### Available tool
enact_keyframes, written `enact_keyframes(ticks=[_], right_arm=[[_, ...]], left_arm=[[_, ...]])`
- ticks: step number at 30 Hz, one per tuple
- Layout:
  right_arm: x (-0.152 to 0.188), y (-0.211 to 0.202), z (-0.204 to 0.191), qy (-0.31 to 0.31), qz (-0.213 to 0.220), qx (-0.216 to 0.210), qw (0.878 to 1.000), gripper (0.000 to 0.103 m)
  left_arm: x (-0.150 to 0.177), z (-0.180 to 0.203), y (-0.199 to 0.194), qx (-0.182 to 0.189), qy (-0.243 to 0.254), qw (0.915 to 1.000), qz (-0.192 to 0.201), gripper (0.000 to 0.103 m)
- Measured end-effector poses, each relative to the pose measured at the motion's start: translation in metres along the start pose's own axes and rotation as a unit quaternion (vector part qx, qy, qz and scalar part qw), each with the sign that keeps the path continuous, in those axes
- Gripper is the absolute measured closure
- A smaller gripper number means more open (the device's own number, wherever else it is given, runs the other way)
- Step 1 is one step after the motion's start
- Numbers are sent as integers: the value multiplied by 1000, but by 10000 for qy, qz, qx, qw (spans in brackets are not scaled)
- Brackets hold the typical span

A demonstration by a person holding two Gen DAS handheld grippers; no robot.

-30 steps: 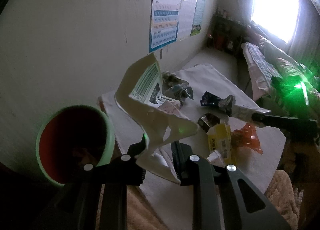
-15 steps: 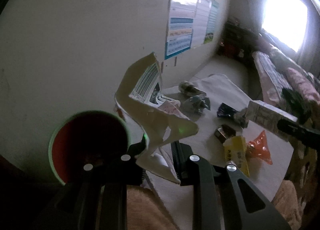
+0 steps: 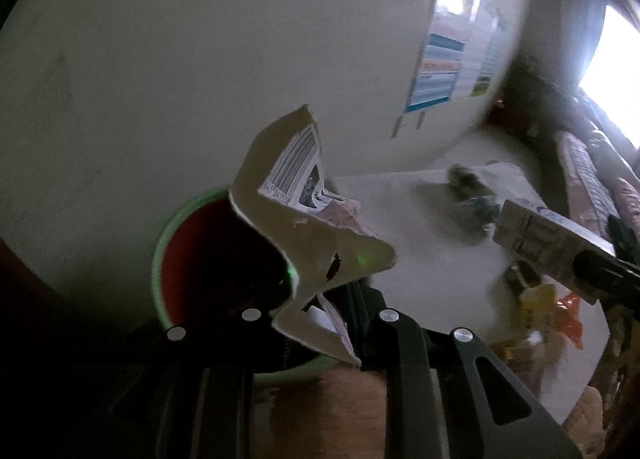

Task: Collect trash
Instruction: 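Carry the milk carton and paper over the green bucket and open both grippers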

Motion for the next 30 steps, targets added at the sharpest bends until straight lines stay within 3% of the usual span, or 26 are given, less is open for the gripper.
enact_keyframes(ticks=[6, 17, 19, 21, 22, 23, 30], right_arm=[[-6, 40, -26, -297, -297, -79, 9991, 50], [-9, 129, -80, -763, -1043, -416, 9907, 50], [-8, 138, -87, -873, -1167, -320, 9888, 50], [-8, 142, -91, -936, -1218, -279, 9877, 49], [-8, 142, -92, -939, -1214, -281, 9878, 43], [-9, 141, -94, -937, -1183, -282, 9882, 39], [-13, 120, -90, -866, -937, -244, 9915, 39]], left_arm=[[4, -30, 31, -224, -74, 9995, -229, 83], [14, -55, 77, -281, -163, 9970, -707, 82], [13, -57, 79, -304, -162, 9971, -684, 65], [12, -59, 78, -268, -242, 9973, -645, 55], [11, -60, 78, -249, -282, 9972, -641, 52], [11, -60, 79, -246, -306, 9972, -640, 51], [9, -59, 72, -372, -386, 9970, -555, 50]])
Point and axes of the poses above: each gripper's, at about its wrist camera, not at the fingertips, and y roughly the way its jaws point, z to its right, x to its underside, the point moved 4 cm from there along y, roughly the way its jaws point, and after that the axes turned 14 degrees about -x, right-handed, at the moved point
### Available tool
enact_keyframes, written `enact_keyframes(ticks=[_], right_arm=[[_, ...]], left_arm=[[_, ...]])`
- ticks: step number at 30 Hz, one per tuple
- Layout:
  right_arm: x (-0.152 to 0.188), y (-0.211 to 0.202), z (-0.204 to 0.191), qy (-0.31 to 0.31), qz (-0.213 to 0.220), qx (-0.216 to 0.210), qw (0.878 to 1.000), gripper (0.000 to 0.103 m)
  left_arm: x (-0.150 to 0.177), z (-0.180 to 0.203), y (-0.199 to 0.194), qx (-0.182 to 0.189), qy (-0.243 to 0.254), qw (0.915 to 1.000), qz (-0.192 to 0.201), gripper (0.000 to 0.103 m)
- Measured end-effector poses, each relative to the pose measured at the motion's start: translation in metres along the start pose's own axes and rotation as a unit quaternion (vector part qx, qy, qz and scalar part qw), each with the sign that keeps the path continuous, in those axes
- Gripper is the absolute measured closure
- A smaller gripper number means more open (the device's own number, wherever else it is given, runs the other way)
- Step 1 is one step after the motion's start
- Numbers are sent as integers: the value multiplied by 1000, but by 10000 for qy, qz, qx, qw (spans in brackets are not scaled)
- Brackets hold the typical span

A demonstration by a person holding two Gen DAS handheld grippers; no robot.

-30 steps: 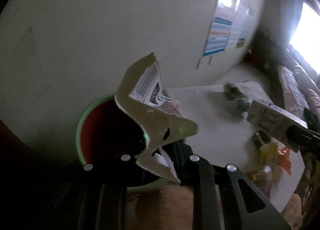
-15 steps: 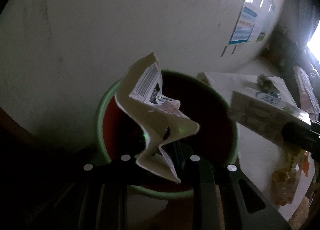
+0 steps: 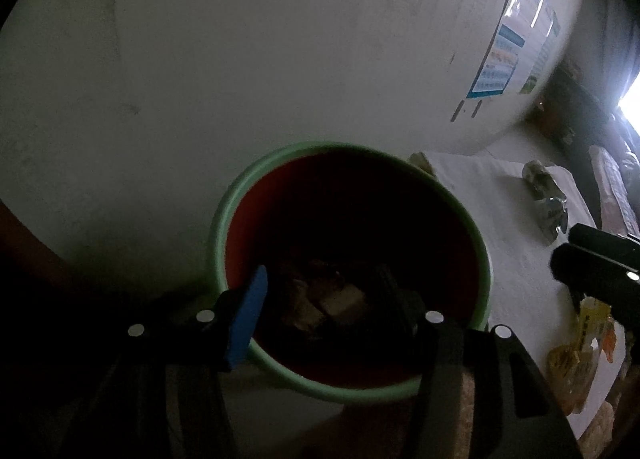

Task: Collect trash
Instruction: 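Carry the milk carton and paper over the green bucket and open both grippers, then move both grippers back over the remaining trash on the table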

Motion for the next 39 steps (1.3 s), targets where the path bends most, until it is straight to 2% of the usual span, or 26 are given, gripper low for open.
enact_keyframes(ticks=[6, 16, 25, 30, 34, 36, 39], right_arm=[[8, -34, 14, 220, 350, 64, 9991, 39], [57, -101, 56, 511, 825, 682, 9929, 36], [109, -168, 125, 1482, 1353, 1177, 9726, 36], [138, -211, 164, 2004, 1703, 1488, 9533, 36], [164, -236, 195, 2377, 1860, 1771, 9368, 33], [178, -241, 209, 2601, 1895, 1815, 9292, 33], [192, -240, 224, 2864, 1912, 1790, 9216, 33]], left_arm=[[-9, 13, -31, -41, 161, 9992, 368, 50], [-19, 60, -85, 312, 424, 9958, 745, 49], [-10, 134, -127, 786, 1008, 9874, 931, 48], [3, 171, -146, 958, 1386, 9803, 1032, 46], [23, 198, -146, 1227, 1672, 9744, 868, 45], [41, 210, -142, 1397, 1801, 9716, 642, 45], [80, 236, -131, 1618, 2231, 9611, 166, 45]])
Point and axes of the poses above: each gripper's, at about its wrist camera, not at the fingertips, and y roughly the way its jaws point, z to its right, x to its underside, the point moved 4 cm from there along y, roughly the way its jaws point, and after that the axes turned 14 degrees about -x, right-handed, at the moved point
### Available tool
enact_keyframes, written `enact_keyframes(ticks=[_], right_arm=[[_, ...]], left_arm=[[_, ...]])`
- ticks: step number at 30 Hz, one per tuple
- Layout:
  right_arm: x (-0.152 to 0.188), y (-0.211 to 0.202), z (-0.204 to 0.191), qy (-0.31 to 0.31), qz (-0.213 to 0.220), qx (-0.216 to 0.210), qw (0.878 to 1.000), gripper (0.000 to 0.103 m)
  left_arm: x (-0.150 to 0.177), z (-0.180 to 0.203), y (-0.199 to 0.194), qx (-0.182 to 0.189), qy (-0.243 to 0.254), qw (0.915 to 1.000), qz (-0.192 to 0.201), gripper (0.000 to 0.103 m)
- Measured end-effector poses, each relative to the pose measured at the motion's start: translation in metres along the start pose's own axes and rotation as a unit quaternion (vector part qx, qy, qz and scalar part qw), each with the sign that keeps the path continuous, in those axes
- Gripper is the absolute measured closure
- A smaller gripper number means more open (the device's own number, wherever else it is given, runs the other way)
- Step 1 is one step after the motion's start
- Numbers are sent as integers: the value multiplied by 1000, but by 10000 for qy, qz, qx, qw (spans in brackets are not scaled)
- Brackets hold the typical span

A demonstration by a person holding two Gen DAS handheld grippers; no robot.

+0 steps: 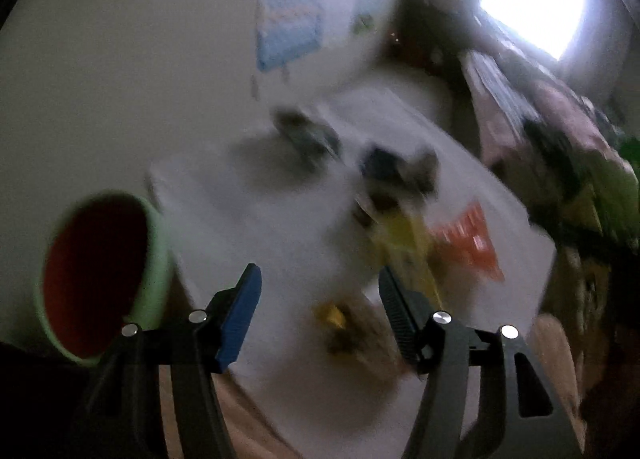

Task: Collect trash
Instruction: 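Move both grippers back over the remaining trash on the table, then grasp the white printed packet with the right gripper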

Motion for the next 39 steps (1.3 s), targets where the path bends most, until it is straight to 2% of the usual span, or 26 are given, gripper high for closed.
enact_keyframes(ticks=[4, 8, 13, 20, 24, 25, 26, 27, 30, 31, 32, 34, 39], right_arm=[[5, 3, 6, 62, -65, -71, 9999, 33], [11, 12, 0, 12, -269, -251, 9993, 33], [32, 37, -15, -101, -848, -594, 9946, 33], [87, 78, -58, -176, -1922, -1432, 9707, 33], [103, 95, -74, -398, -2193, -1408, 9646, 34], [105, 99, -76, -420, -2228, -1429, 9634, 42], [108, 103, -77, -415, -2284, -1435, 9620, 58], [109, 104, -76, -380, -2325, -1454, 9609, 62], [105, 97, -75, -315, -2184, -1560, 9628, 69], [101, 92, -76, -306, -2080, -1586, 9647, 73], [95, 85, -77, -287, -1929, -1658, 9667, 82], [81, 73, -78, -260, -1632, -1708, 9714, 82], [54, 47, -69, -317, -987, -1485, 9835, 82]], left_arm=[[17, 19, 17, -70, 395, 9989, -257, 45], [20, 5, 33, -151, 108, 9985, -515, 45], [33, -8, 54, -114, -143, 9951, -975, 47], [29, -23, 48, -243, -286, 9961, -795, 46], [31, -25, 47, -244, -286, 9961, -795, 46], [31, -25, 47, -249, -282, 9961, -792, 46], [31, -25, 47, -251, -281, 9961, -793, 46], [31, -26, 47, -247, -284, 9962, -790, 46], [30, -26, 46, -248, -307, 9963, -763, 46], [30, -27, 45, -263, -312, 9964, -745, 46], [30, -27, 45, -277, -314, 9964, -739, 46], [31, -28, 46, -291, -314, 9963, -742, 46], [33, -19, 46, -236, -152, 9966, -768, 46]])
Point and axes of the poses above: each gripper's, at about its wrist camera, not at the fingertips, and y roughly the way its jaws point, z to its right, x to its underside, the point moved 4 cm from there along y, roughly the way its jaws point, and after that the axes turned 14 degrees about -x, right-handed, at the moved point
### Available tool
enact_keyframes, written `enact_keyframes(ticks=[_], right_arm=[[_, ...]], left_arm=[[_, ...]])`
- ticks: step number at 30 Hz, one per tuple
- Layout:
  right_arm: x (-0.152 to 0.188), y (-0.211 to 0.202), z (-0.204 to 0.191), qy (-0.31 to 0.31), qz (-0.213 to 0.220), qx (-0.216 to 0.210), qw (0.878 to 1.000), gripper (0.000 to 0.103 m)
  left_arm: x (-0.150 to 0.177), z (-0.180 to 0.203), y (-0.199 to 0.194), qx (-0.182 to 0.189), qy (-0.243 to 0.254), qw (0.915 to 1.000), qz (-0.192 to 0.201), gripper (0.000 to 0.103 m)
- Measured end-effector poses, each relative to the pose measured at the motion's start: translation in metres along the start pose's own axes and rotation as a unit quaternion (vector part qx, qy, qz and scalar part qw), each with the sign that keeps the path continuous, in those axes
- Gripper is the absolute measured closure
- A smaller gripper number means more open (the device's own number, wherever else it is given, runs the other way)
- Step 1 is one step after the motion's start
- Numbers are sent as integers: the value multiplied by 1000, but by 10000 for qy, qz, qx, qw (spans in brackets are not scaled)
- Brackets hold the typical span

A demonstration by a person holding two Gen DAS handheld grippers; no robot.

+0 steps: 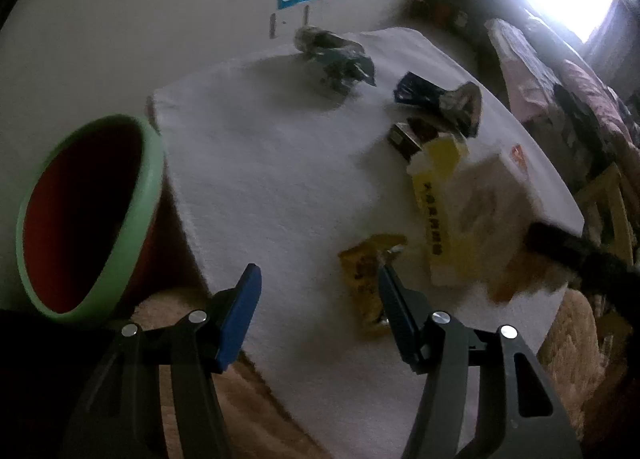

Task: Collect trash
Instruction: 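Grasp the white printed packet with the right gripper, then grasp the gold candy wrapper with the left gripper while the right holds the packet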

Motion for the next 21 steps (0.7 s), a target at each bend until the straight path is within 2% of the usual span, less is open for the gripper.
enact_keyframes(ticks=[3, 9, 11, 12, 14, 15, 16, 21], right_arm=[[-3, -16, 12, 80, 127, 98, 9998, 82], [3, -21, 33, 430, 243, 196, 9986, 82], [4, -23, 34, 441, 280, 219, 9984, 82], [5, -24, 33, 437, 288, 220, 9984, 82], [3, -21, 32, 426, 292, 208, 9984, 82], [4, -22, 30, 418, 290, 199, 9985, 82], [3, -21, 29, 400, 291, 193, 9986, 82], [2, -22, 21, 243, 337, 231, 9989, 82]], left_arm=[[1, 11, 1, 68, 192, 9998, -23, 45], [3, 43, 16, 177, 718, 9972, -95, 47], [3, 48, 21, 163, 800, 9966, -116, 54], [4, 51, 24, 139, 867, 9960, -167, 64], [6, 51, 28, 123, 892, 9955, -287, 74], [8, 49, 28, 148, 854, 9956, -345, 86], [8, 47, 27, 147, 816, 9960, -344, 93], [-2, 31, 8, -22, 603, 9982, -13, 96]])
Point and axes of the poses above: each gripper's, at about its wrist camera, not at the fingertips, and y roughly the way its jaws point, z to its right, x to its underside, the point moved 4 cm from there along y, roughly the way its jaws point, and after that the axes turned 14 degrees about -x, right-handed, at the moved point
